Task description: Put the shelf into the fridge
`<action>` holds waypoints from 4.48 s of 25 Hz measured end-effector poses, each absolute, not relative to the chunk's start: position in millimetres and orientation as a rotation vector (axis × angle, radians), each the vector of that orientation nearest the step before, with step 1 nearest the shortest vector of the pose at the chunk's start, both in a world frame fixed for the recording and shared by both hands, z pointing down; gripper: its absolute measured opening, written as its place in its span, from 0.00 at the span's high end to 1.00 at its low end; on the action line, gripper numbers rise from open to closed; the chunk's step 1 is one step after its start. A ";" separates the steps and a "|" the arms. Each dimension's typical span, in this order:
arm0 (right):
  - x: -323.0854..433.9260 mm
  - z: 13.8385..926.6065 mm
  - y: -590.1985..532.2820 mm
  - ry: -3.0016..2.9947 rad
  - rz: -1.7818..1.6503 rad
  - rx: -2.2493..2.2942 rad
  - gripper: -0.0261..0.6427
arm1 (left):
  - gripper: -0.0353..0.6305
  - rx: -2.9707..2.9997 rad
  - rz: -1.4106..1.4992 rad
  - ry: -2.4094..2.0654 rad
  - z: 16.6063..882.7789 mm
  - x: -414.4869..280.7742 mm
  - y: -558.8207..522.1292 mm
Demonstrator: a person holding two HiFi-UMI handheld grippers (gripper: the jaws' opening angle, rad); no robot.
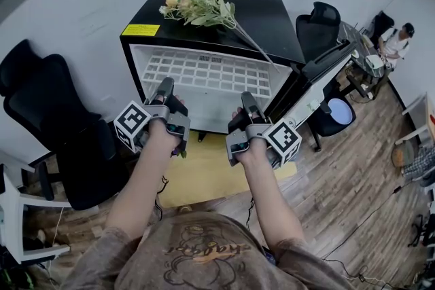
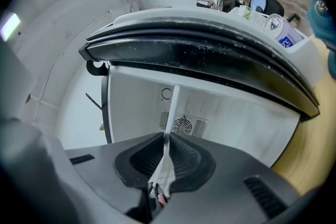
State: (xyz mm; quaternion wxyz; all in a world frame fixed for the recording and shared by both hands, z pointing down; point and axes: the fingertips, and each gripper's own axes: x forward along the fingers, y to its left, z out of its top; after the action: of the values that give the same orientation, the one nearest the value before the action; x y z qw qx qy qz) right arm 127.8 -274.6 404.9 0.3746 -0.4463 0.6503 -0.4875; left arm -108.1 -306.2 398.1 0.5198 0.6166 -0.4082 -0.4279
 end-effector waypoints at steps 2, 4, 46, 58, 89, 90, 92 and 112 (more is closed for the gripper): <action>127.3 404.2 -278.9 1.663 -1.248 -1.129 0.91 | 0.87 1.478 -1.028 -0.979 398.2 -107.9 -310.0; 127.3 404.3 -281.7 1.663 -1.247 -1.127 0.91 | 0.87 1.477 -1.030 -0.977 398.3 -107.7 -312.6; 132.8 402.3 -317.6 1.679 -1.214 -1.176 0.91 | 0.87 1.511 -1.016 -0.954 396.8 -102.9 -349.6; 128.8 407.8 -296.4 1.692 -1.245 -1.132 0.93 | 0.86 1.478 -1.018 -0.923 399.6 -99.9 -325.9; 132.9 410.2 -159.4 2.107 -1.014 -1.184 0.97 | 0.90 1.767 -0.817 -0.915 415.4 -99.4 -184.3; 132.1 409.3 -157.4 2.131 -0.992 -1.184 0.96 | 0.90 1.786 -0.806 -0.923 416.5 -99.6 -182.4; 133.2 411.5 -152.9 2.157 -0.961 -1.207 0.96 | 0.90 1.838 -0.770 -0.945 418.6 -99.5 -178.6; 131.0 440.1 -129.7 2.582 -0.382 -1.639 0.96 | 0.90 2.393 -0.292 -1.242 440.6 -86.2 -157.3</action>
State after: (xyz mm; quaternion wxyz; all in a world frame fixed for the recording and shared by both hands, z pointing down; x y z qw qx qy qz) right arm 131.0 -129.7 440.1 0.0300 -0.5315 0.8374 -0.1238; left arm -86.2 -157.3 440.6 0.2131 0.8621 -0.4474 -0.1053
